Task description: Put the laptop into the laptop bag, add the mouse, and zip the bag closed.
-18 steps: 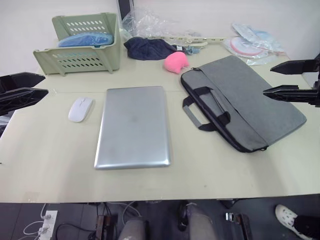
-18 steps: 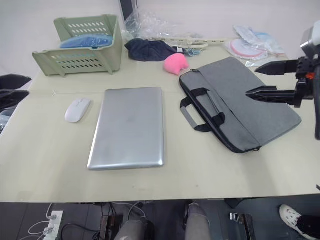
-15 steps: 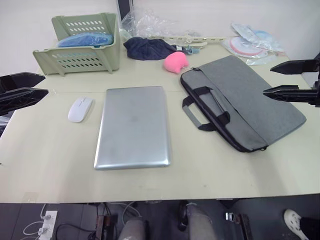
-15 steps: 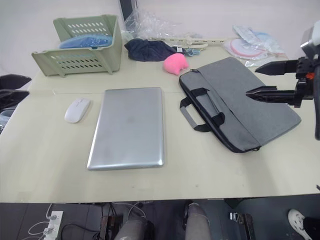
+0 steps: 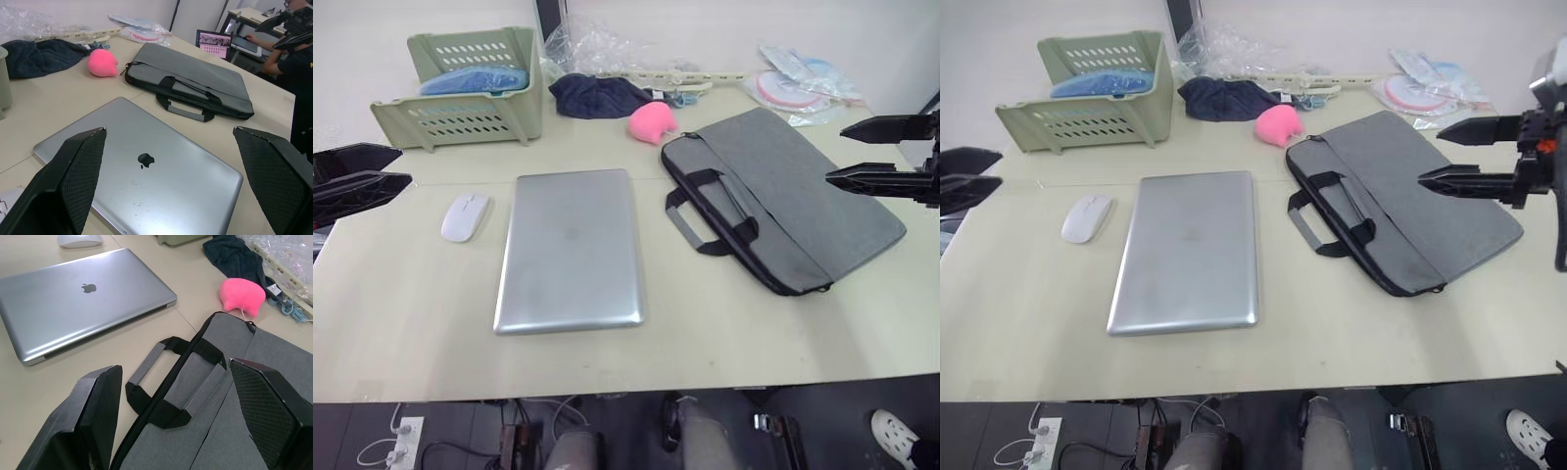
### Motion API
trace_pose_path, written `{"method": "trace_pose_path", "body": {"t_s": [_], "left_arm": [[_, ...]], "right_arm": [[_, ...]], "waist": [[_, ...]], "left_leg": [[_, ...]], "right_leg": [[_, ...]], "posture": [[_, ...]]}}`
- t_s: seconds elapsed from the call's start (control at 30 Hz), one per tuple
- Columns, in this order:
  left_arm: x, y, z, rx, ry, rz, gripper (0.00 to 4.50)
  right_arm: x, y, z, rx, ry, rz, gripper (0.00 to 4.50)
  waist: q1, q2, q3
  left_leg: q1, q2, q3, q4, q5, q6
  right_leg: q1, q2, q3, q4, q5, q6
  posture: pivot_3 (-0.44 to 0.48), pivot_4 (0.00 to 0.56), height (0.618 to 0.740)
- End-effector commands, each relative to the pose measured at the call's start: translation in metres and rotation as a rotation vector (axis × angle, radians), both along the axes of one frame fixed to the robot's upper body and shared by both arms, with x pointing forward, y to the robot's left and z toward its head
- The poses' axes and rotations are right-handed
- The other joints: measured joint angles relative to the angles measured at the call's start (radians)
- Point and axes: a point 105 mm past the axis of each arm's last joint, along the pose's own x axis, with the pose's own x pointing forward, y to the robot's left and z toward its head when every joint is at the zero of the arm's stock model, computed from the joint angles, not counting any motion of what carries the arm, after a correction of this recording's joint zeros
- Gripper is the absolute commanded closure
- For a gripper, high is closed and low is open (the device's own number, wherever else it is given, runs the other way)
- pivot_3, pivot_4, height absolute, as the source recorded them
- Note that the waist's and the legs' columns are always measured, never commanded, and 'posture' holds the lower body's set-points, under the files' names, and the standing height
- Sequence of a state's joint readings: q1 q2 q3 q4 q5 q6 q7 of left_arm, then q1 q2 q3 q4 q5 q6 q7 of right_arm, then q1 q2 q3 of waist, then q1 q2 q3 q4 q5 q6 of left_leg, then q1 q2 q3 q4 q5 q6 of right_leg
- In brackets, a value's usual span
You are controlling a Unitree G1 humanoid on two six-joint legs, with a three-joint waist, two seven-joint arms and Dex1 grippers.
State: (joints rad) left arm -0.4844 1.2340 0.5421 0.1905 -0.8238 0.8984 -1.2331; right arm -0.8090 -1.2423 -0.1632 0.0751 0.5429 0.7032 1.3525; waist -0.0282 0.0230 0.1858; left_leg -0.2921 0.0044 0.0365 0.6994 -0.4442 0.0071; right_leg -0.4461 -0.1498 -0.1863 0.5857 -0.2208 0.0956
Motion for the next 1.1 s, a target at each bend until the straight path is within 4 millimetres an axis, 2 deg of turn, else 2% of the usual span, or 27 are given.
{"method": "trace_pose_path", "body": {"t_s": [0.03,0.17,0.23,0.37,0.4,0.5,0.57,0.63,0.73,0.97,1.1], "left_arm": [[-0.004,0.006,0.008,-0.039,-0.051,0.053,0.03],[-0.004,0.008,0.005,-0.133,-0.059,0.088,0.03],[-0.002,0.012,-0.018,-0.171,-0.004,0.140,0.03],[-0.006,0.014,-0.036,-0.237,0.033,0.179,0.00],[-0.006,0.014,-0.039,-0.246,0.041,0.185,0.00],[-0.008,0.011,-0.057,-0.343,0.097,0.165,0.00],[-0.008,0.007,-0.073,-0.358,0.145,0.163,0.00],[-0.006,0.005,-0.082,-0.368,0.169,0.171,0.00],[-0.003,0.005,-0.085,-0.416,0.176,0.160,0.00],[0.014,0.000,-0.094,-0.427,0.225,0.151,0.00],[0.024,-0.012,-0.107,-0.394,0.305,0.092,0.00]], "right_arm": [[-0.001,0.010,0.011,0.047,-0.079,-0.016,0.66],[0.006,0.022,0.002,0.096,-0.099,-0.046,0.66],[0.016,0.035,-0.008,0.128,-0.125,-0.088,0.66],[0.020,0.059,-0.024,0.228,-0.122,-0.112,1.80],[0.019,0.064,-0.028,0.241,-0.114,-0.113,2.46],[0.018,0.085,-0.056,0.315,-0.062,-0.155,3.57],[0.016,0.095,-0.069,0.382,-0.029,-0.182,4.49],[0.014,0.104,-0.082,0.414,-0.003,-0.197,4.49],[0.012,0.116,-0.097,0.464,0.051,-0.200,4.49],[0.016,0.134,-0.116,0.504,0.119,-0.240,4.49],[0.017,0.141,-0.130,0.518,0.153,-0.274,4.49]], "waist": [[0.001,0.000,0.000],[0.002,0.000,0.000],[0.001,-0.001,-0.001],[0.001,-0.002,-0.001],[0.001,-0.002,-0.001],[0.004,-0.005,-0.003],[0.004,-0.006,-0.004],[0.004,-0.005,-0.004],[0.004,-0.006,-0.004],[-0.003,-0.007,-0.005],[-0.002,-0.008,-0.006]], "left_leg": [[0.000,0.000,0.000,0.000,0.000,0.000],[0.001,0.000,0.001,0.000,0.000,0.000],[0.003,0.000,0.001,0.000,0.000,0.000],[0.006,0.002,0.001,0.000,-0.001,-0.001],[0.007,0.002,0.001,0.000,-0.001,-0.002],[0.008,0.003,0.001,0.001,-0.001,-0.002],[0.009,0.003,0.001,0.001,-0.002,-0.003],[0.010,0.003,0.001,0.001,-0.002,-0.003],[0.009,0.002,0.001,0.001,-0.002,-0.002],[0.011,0.002,0.002,0.000,-0.002,-0.003],[0.012,0.003,0.002,0.000,-0.002,-0.003]], "right_leg": [[0.000,0.000,0.000,0.000,0.000,0.000],[0.000,0.000,0.001,0.001,0.000,0.000],[0.000,0.000,0.002,0.002,0.000,0.000],[0.000,0.001,0.003,0.003,0.000,0.000],[0.000,0.001,0.002,0.003,0.000,0.000],[0.000,0.002,0.002,0.003,0.000,0.000],[0.001,0.002,0.003,0.004,0.000,0.000],[0.001,0.002,0.003,0.004,0.000,0.000],[0.001,0.002,0.003,0.004,0.000,0.000],[0.001,0.004,0.004,0.004,0.000,-0.001],[0.001,0.005,0.004,0.004,0.000,-0.001]], "posture": [[0.000,0.150,0.740],[0.000,0.150,0.740],[0.000,0.150,0.740],[0.000,0.150,0.740],[0.000,0.150,0.740],[0.000,0.150,0.740],[0.000,0.150,0.740],[0.000,0.150,0.740],[0.000,0.150,0.740],[0.000,0.150,0.740],[0.000,0.150,0.740]]}}
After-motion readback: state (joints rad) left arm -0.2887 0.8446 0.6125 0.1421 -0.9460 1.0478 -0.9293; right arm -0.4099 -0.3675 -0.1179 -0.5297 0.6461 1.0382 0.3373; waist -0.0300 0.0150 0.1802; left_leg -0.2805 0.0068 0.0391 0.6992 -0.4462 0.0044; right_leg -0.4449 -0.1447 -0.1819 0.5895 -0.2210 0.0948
